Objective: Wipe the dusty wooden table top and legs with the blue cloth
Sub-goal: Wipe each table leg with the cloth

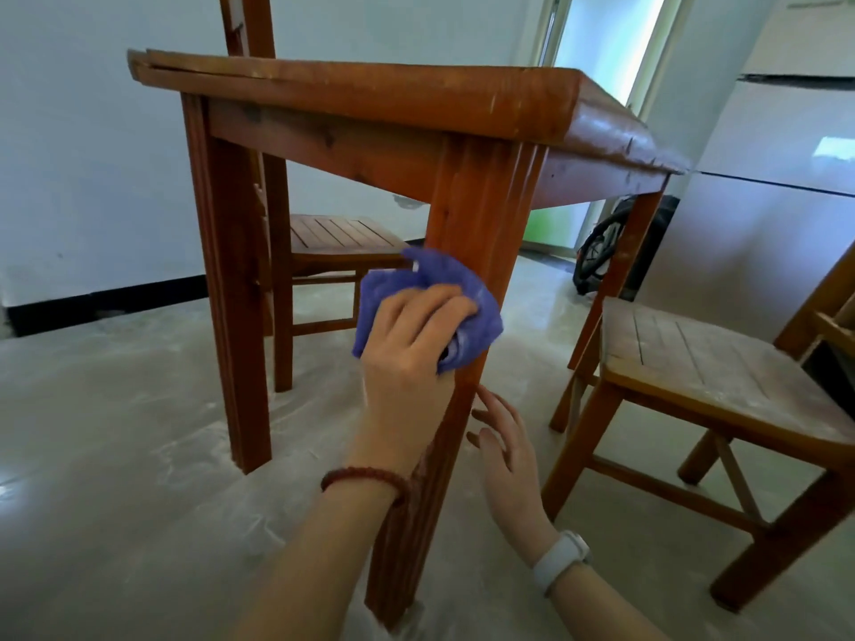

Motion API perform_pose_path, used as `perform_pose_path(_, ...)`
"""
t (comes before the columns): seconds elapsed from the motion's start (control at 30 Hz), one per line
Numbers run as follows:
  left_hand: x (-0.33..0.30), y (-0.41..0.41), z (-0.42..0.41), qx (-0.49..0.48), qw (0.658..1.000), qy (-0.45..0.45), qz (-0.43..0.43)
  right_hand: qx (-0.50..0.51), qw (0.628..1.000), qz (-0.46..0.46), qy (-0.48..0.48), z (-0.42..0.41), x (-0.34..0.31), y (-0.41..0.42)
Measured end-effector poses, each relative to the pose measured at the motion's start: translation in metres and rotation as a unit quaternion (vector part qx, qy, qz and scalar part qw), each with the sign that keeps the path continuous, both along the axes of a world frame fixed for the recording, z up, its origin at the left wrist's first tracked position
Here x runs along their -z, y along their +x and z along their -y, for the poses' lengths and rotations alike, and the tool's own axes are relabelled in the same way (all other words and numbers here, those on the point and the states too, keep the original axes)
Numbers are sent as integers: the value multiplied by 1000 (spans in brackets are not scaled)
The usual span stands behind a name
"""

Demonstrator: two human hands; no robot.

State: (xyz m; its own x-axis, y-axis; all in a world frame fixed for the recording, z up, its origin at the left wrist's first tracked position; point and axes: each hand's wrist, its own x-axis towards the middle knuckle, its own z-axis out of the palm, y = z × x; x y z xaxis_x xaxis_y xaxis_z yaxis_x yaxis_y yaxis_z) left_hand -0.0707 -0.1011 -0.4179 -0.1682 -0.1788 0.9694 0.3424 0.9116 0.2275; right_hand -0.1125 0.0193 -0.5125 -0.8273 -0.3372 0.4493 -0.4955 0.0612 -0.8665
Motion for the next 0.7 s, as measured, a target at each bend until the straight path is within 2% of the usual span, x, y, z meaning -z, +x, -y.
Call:
perform_pose_path(0.13, 72, 21, 5, -33, 989, -104, 101, -9, 999, 30, -14, -4, -4, 2)
perform_pose_path(0.2, 78, 29, 7, -29, 986, -109, 123, -6, 999, 40, -18, -5, -4, 5)
perform_pose_path(0.37, -6, 20, -7, -24, 996, -82, -11, 6, 997, 53, -57, -3, -18, 5)
perform_pose_path(0.5, -32, 1, -21, -64, 991, -114, 8, 26, 995, 56, -79, -9, -25, 3)
perform_pose_path(0.63, 28, 10, -15, -81, 982, -159, 54, 30, 994, 65, -87, -19, -16, 0)
perform_pose_path(0.7, 77, 21, -8, -74, 972, -185, 126, 22, 995, 69, -73, -21, -12, 3)
